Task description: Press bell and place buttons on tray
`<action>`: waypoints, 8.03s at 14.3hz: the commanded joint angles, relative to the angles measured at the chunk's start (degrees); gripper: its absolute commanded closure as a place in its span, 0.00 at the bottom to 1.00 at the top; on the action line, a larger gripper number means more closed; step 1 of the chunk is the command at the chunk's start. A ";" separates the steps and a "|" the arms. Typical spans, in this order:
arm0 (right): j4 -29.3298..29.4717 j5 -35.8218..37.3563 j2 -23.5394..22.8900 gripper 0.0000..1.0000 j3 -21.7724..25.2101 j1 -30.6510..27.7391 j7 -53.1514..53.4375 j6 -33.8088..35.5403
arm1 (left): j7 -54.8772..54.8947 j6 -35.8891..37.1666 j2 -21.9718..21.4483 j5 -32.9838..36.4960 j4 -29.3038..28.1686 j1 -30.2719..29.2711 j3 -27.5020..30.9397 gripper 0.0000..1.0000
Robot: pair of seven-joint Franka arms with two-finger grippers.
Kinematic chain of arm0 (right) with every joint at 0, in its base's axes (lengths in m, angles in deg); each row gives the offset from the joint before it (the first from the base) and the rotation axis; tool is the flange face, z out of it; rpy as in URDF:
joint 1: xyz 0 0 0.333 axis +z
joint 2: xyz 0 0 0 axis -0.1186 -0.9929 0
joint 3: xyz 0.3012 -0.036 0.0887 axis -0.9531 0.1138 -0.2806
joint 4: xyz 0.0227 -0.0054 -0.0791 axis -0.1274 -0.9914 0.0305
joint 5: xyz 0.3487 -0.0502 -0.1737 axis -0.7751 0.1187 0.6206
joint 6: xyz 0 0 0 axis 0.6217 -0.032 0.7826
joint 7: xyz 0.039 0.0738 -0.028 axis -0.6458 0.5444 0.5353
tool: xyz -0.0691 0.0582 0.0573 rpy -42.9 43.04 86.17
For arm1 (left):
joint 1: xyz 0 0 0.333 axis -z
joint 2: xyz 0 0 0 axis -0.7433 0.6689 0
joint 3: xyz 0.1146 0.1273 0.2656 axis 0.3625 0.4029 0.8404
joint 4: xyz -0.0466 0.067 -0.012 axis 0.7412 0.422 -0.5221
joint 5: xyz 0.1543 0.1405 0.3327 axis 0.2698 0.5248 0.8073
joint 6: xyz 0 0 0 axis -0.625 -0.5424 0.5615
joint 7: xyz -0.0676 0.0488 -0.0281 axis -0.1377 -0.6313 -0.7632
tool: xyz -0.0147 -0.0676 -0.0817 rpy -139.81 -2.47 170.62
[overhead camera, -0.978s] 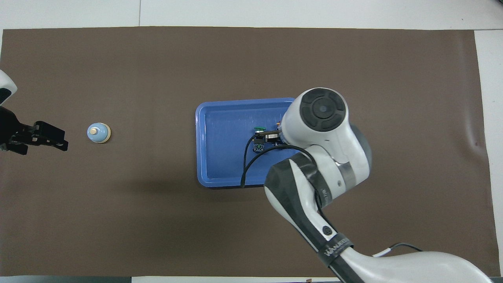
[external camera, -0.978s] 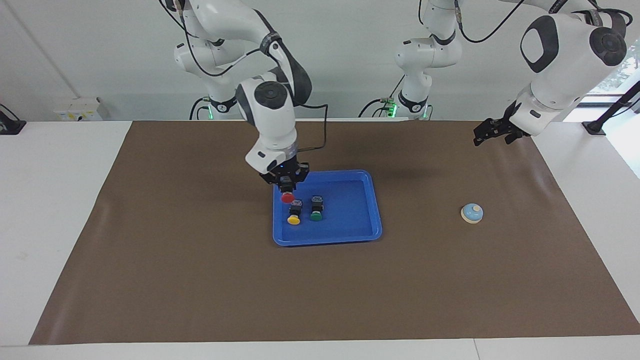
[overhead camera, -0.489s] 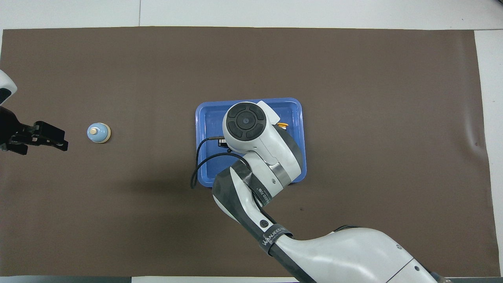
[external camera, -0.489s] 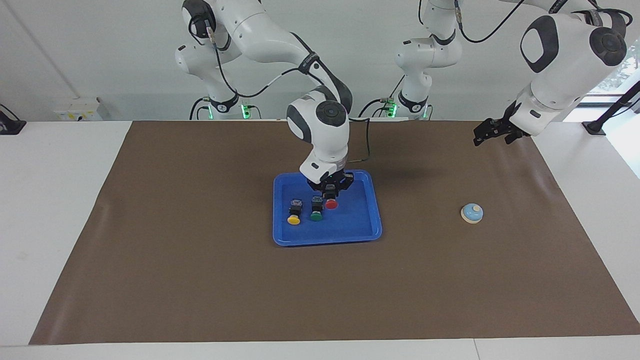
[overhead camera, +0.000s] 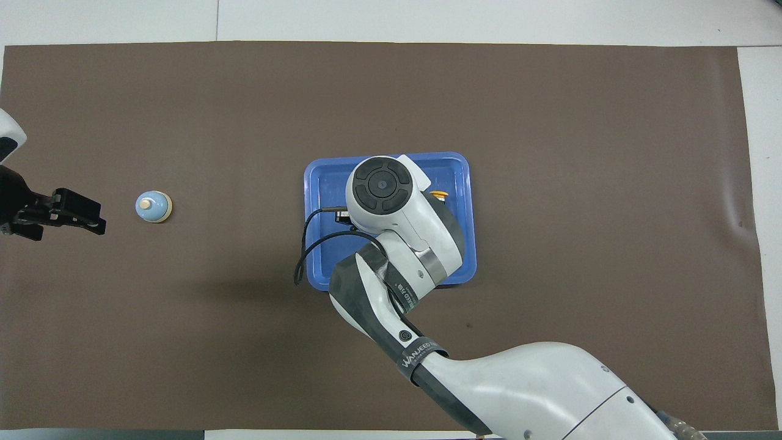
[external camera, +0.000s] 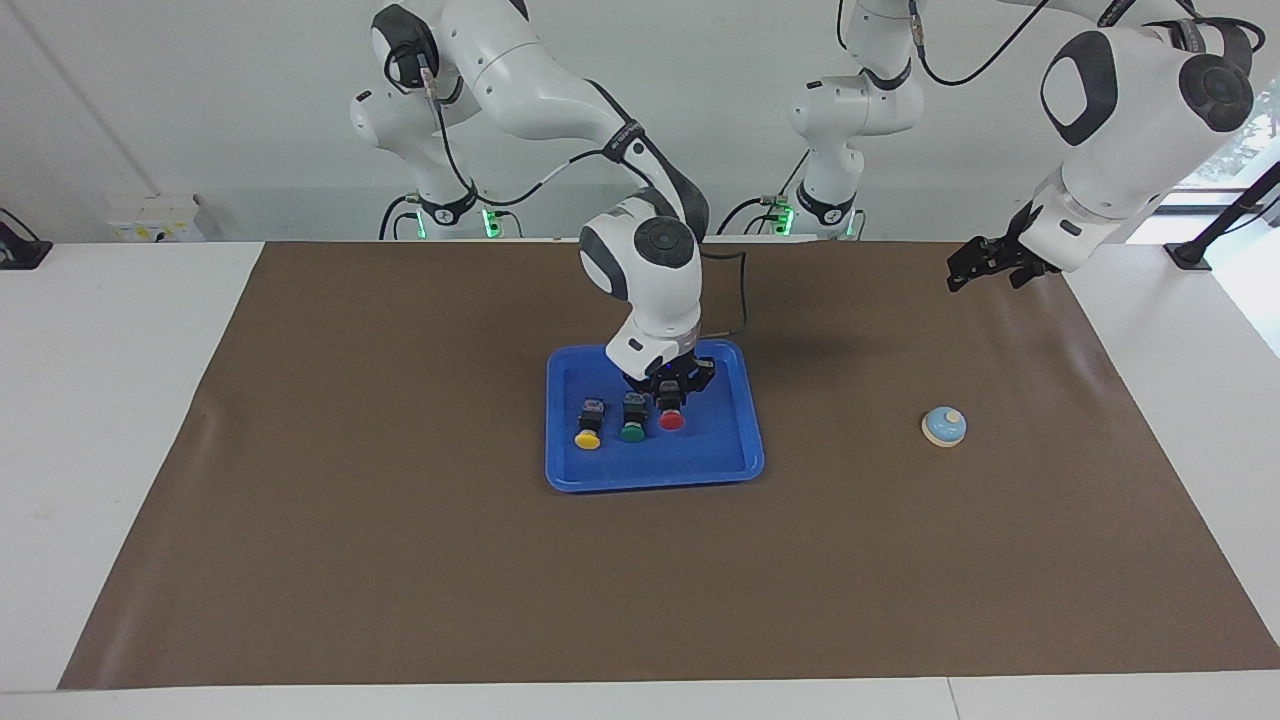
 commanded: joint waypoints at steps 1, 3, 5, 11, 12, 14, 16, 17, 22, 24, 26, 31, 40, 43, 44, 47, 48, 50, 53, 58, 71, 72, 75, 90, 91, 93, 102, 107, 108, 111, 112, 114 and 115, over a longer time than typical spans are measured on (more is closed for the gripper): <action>0.49 -1.21 -0.88 0.96 -0.11 0.09 0.57 -1.24 | -0.36 0.63 -0.40 0.59 0.40 0.56 0.48 0.00; 0.32 -1.21 -1.31 0.82 -0.11 0.70 0.74 -1.85 | -0.36 0.63 -0.49 0.59 0.40 0.56 0.48 0.00; -0.64 -1.21 -1.49 0.43 -0.11 0.88 0.92 -2.12 | -0.36 0.63 -0.40 0.59 0.40 0.56 0.48 0.00; 3.19 3.60 -1.32 0.00 0.25 1.58 0.92 6.81 | -0.36 0.63 -0.49 0.59 0.40 0.56 0.48 0.00; 6.09 4.49 -0.79 0.00 0.42 0.97 0.75 9.80 | -0.36 0.63 -0.40 0.59 0.40 0.56 0.48 0.00; 6.65 4.85 2.44 0.00 0.69 -1.57 -0.48 11.59 | -0.36 0.63 -0.40 0.59 0.40 0.56 0.48 0.00; 5.60 5.03 7.53 0.00 0.69 -4.12 -5.82 12.73 | -0.36 0.63 -0.40 0.59 0.40 0.56 0.48 0.00; 4.46 5.03 9.91 0.00 0.69 -6.13 -7.76 13.61 | -0.36 0.63 -0.49 0.59 0.40 0.56 0.48 0.00; 2.69 5.03 17.92 0.00 0.69 -14.05 -18.22 23.78 | -0.36 0.63 -0.40 0.59 0.40 0.56 0.48 0.00; 0.94 5.03 21.43 0.00 0.69 -16.86 -21.30 26.00 | -0.36 0.63 -0.40 0.59 0.40 0.56 0.48 0.00; -2.22 5.03 25.47 0.00 0.69 -19.06 -23.24 26.27 | -0.36 0.63 -0.49 0.59 0.40 0.56 0.48 0.00; -7.33 4.94 30.94 0.00 0.69 -26.18 -31.15 26.62 | -0.36 0.63 -0.49 0.59 0.40 0.56 0.48 0.00; -7.42 3.98 30.76 0.00 0.60 -33.31 -36.79 28.81 | -4.84 -17.11 -2.52 0.59 -9.52 -1.47 0.56 1.00; -7.33 3.28 30.85 0.00 0.60 -33.31 -36.61 30.75 | -4.14 -19.93 1.25 0.59 -10.23 -1.55 0.48 1.00; -7.33 1.97 30.85 0.00 0.60 -33.31 -36.52 30.75 | -4.22 -21.85 3.01 0.59 -10.23 -1.55 0.56 1.00; -7.16 1.51 30.85 0.00 0.69 -33.31 -36.35 30.40 | -3.61 -28.53 6.88 0.59 -11.37 -2.60 0.56 1.00; -7.16 1.51 30.76 0.00 0.69 -33.31 -36.26 30.40 | -2.30 -30.90 8.20 0.59 -11.81 -2.70 0.56 1.00; -7.24 1.51 30.85 0.00 0.69 -33.31 -36.17 30.49 | -1.85 -34.95 10.75 0.59 -11.81 -2.78 0.56 1.00; -7.24 1.51 30.85 0.00 0.69 -33.31 -36.17 30.58 | -2.02 -41.71 11.29 0.59 -16.45 -2.52 0.56 1.00; -7.16 1.60 31.03 0.00 0.69 -33.31 -36.17 30.67 | -2.03 -45.95 12.52 0.59 -20.07 -1.12 0.56 1.00; -7.07 1.60 31.47 0.00 0.69 -33.31 -36.26 30.67 | -2.90 -13.02 3.74 0.23 -7.24 0.11 0.04 0.00; -7.07 1.60 31.47 0.00 0.69 -33.31 -36.26 30.67 | -2.90 -11.17 1.99 0.23 -7.50 0.55 0.04 0.00; -7.07 1.60 31.47 0.00 0.69 -33.22 -36.26 30.67 | -2.55 -6.59 -1.36 0.23 -7.59 0.12 0.04 0.00; -7.07 1.60 31.47 0.00 0.69 -33.31 -36.26 30.67 | -2.29 -2.62 1.35 -0.56 -1.97 0.56 0.74 0.00; -7.07 1.60 31.47 0.00 0.69 -33.31 -36.26 30.67 | -2.29 -2.71 1.44 -0.56 -1.80 0.47 0.83 0.00; -7.07 1.60 31.47 0.00 0.69 -33.31 -36.26 30.67 | -2.20 -3.15 1.44 -0.56 -1.97 0.73 0.74 0.00; -7.07 1.60 31.47 0.00 0.69 -33.31 -36.26 30.67 | -1.94 -4.03 2.23 0.06 0.13 1.52 0.65 0.00; -7.07 1.60 31.47 0.00 0.69 -33.22 -36.26 30.75 | -2.02 -2.54 2.15 0.06 1.19 1.52 0.74 0.00; -7.07 1.60 31.47 0.00 0.69 -33.31 -36.26 30.67 | -2.03 -2.45 2.06 0.15 1.28 1.52 0.74 0.00; -7.07 1.60 31.47 0.00 0.69 -33.31 -36.26 30.67 | -2.03 -2.27 2.15 0.06 3.12 1.43 0.74 0.00; -7.07 1.60 31.47 0.00 0.69 -33.31 -36.26 30.75 | -2.03 -1.75 2.15 0.06 3.21 1.43 0.74 0.00; -7.07 1.60 31.47 0.00 0.69 -33.22 -36.26 30.67 | -2.03 -1.74 2.15 0.06 3.22 1.52 0.74 0.00; -7.07 1.60 31.47 0.00 0.69 -33.31 -36.26 30.67 | -2.03 -1.74 2.15 0.06 3.22 1.52 0.74 0.00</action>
